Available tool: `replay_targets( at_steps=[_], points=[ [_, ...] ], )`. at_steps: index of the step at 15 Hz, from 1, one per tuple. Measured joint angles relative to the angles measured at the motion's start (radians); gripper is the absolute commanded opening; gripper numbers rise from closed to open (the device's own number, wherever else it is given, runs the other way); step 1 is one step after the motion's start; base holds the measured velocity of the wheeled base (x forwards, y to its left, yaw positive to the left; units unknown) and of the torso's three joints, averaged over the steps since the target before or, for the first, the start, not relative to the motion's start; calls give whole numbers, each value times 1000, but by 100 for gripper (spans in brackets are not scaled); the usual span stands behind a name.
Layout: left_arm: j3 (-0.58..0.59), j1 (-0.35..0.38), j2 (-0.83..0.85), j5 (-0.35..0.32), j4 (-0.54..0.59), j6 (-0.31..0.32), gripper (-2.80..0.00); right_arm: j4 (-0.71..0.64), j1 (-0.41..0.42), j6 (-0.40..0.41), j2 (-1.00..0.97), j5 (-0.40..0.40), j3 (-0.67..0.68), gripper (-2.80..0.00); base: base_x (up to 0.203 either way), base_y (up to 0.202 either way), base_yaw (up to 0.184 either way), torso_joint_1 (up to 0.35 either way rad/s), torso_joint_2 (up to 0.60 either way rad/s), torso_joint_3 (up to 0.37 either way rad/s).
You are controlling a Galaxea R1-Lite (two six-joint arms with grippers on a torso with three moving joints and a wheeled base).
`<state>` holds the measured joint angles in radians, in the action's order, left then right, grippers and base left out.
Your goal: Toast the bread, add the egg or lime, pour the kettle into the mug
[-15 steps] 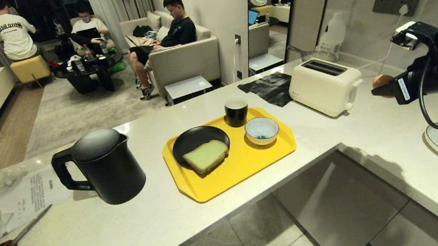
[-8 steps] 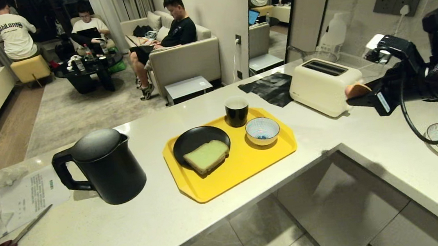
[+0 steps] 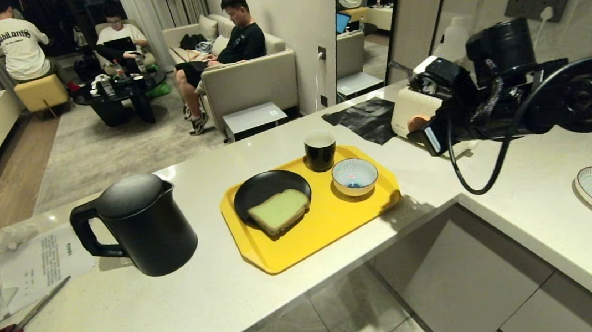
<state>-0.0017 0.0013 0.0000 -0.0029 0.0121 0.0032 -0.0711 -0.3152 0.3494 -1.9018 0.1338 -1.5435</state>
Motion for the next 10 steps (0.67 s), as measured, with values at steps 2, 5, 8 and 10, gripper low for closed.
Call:
replay_targets(
  at_steps=[2, 5, 8, 10],
  points=[
    [0, 0, 0, 0, 0, 0, -280, -2, -28, -6, -54, 99, -71, -280, 0, 0, 0, 0, 0, 0],
    [0, 0, 0, 0, 0, 0, -280, -33, -41, 8, -126, 173, -169, -280, 0, 0, 0, 0, 0, 0],
    [0, 0, 0, 0, 0, 0, -280, -69, -43, 19, -176, 149, -208, -280, 0, 0, 0, 0, 0, 0],
    [0, 0, 0, 0, 0, 0, -280, -130, -42, 27, -212, 95, -271, -280, 0, 0, 0, 0, 0, 0]
  ],
)
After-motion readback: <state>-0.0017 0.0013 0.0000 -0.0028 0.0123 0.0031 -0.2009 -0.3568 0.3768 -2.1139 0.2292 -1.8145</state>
